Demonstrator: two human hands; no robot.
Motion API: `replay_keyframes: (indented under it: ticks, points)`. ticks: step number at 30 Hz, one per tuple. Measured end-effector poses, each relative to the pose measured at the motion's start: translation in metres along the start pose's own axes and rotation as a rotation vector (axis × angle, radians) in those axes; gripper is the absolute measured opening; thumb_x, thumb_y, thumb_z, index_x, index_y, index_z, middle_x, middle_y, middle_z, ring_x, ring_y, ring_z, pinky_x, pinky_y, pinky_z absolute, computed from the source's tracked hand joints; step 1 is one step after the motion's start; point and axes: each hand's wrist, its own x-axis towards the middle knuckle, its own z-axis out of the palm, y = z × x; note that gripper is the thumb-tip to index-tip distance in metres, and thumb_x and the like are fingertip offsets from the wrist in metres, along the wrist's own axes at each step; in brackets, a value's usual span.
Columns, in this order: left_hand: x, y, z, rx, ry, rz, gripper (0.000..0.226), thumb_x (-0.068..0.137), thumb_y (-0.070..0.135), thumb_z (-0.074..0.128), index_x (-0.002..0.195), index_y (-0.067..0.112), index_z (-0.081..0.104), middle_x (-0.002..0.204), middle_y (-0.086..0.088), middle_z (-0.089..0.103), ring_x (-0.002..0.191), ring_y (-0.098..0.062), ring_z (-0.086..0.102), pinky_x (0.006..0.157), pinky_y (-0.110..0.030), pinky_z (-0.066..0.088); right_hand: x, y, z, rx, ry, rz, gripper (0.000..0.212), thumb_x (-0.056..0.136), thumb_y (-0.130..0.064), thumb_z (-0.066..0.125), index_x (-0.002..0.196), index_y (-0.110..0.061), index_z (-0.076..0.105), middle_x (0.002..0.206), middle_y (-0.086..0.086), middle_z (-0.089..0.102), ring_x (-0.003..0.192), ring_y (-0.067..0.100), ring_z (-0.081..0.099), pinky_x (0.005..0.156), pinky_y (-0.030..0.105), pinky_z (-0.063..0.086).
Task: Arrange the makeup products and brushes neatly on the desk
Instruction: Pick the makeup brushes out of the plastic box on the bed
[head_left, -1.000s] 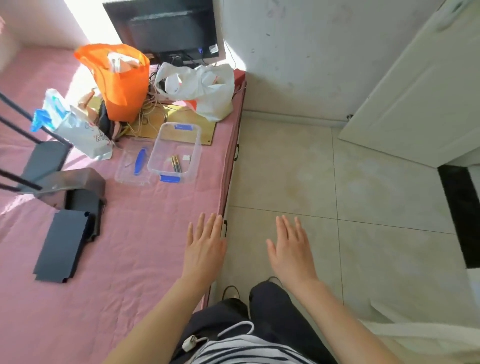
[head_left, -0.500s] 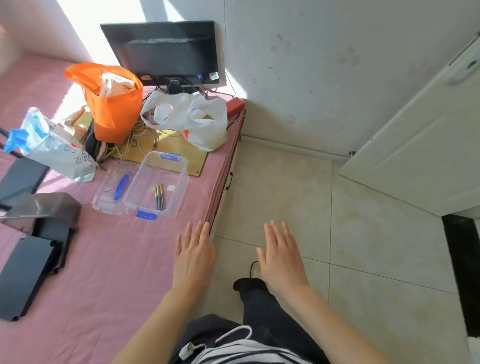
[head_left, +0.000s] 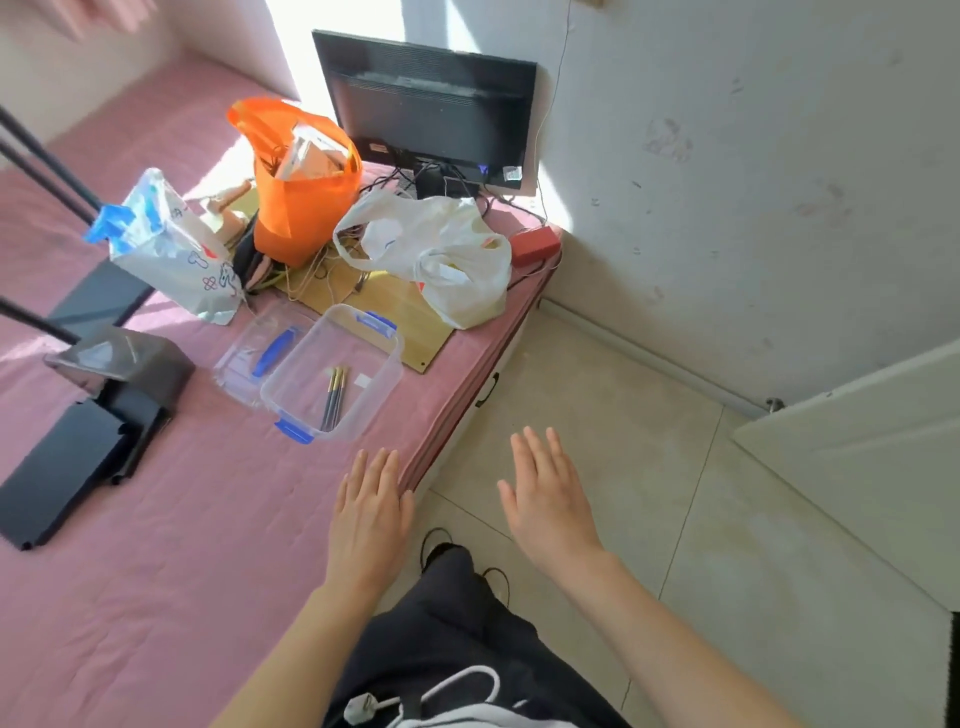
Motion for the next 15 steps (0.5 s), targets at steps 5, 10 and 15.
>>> replay_keyframes:
  ticks: [5,10,15]
  points:
    - [0.031,-0.013,-0.002,-0.005,0.009,-0.094,0.053,0.097,0.026,0.046,0.146,0.01,0.033,0.152,-0.007,0.034,0.145,-0.024,0.019,0.118,-0.039,0.02,0.055,-0.002,-0.011,-0.035,-0.018,-0.079,0.06,0.101,-0.037,0.03,0.151,-0.011,0.012,0.16,0.008,0.011,0.148,0.028,-0.003,0.121,0.041,0.009]
    - [0.072,-0.032,-0.009,-0.029,-0.002,-0.165,0.053,0.097,0.024,0.048,0.146,0.008,0.034,0.151,-0.007,0.035,0.144,-0.026,0.022,0.117,-0.038,0.022,0.111,-0.016,-0.022,-0.096,-0.066,-0.141,0.059,0.101,-0.037,0.03,0.151,-0.01,0.013,0.16,0.009,0.012,0.148,0.029,-0.002,0.12,0.041,0.007]
    - [0.112,-0.052,-0.023,-0.07,0.029,-0.243,0.052,0.098,0.023,0.045,0.146,0.009,0.032,0.152,-0.006,0.033,0.145,-0.025,0.018,0.117,-0.036,0.019,0.163,-0.038,-0.028,-0.142,-0.119,-0.22,0.059,0.101,-0.037,0.031,0.151,-0.01,0.014,0.159,0.009,0.014,0.148,0.029,0.0,0.119,0.041,0.009]
